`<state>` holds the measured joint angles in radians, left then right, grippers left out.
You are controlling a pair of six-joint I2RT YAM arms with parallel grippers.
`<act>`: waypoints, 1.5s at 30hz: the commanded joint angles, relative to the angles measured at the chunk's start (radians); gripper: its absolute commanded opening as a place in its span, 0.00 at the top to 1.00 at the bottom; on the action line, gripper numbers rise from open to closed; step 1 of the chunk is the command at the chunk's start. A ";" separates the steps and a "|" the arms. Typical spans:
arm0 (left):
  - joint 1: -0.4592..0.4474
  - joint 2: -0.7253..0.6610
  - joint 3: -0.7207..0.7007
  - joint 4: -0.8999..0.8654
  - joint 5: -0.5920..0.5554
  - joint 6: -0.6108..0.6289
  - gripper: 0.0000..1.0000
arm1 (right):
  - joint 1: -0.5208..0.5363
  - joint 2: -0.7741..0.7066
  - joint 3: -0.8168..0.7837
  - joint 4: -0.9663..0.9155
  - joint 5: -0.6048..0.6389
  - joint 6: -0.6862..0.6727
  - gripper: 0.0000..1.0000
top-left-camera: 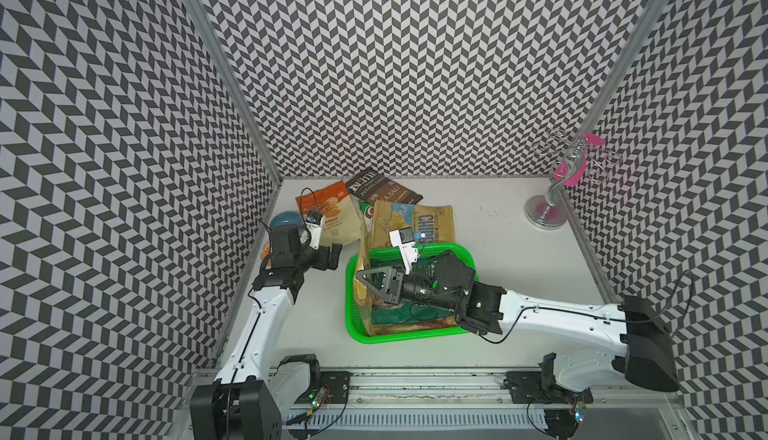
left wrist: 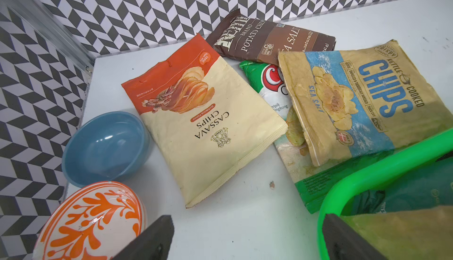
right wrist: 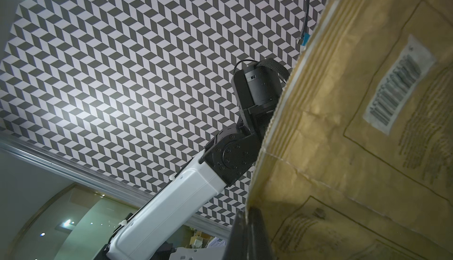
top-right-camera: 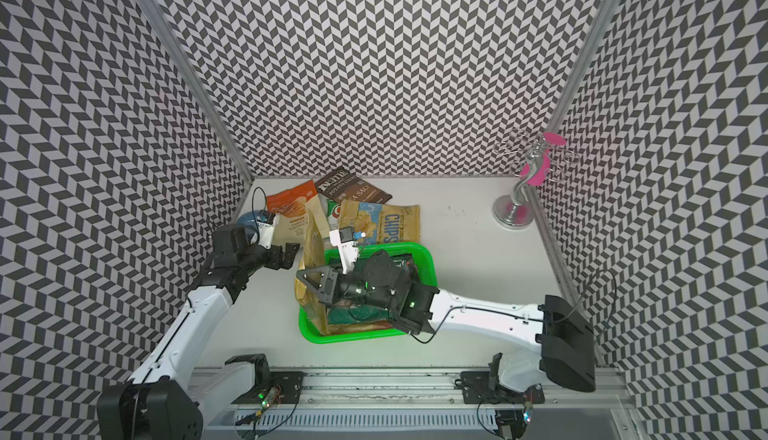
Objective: Put the potato chips into the basket
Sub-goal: Place the potato chip in the basket.
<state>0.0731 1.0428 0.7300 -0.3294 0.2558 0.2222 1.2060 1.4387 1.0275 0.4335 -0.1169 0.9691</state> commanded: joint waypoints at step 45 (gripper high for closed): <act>0.008 -0.008 0.026 0.018 0.066 0.000 0.01 | -0.034 -0.709 -0.313 -0.528 0.562 -0.350 0.23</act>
<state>0.0750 1.0424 0.7334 -0.3290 0.2974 0.2226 1.1809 0.7353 0.6914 -0.0921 0.4316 0.7200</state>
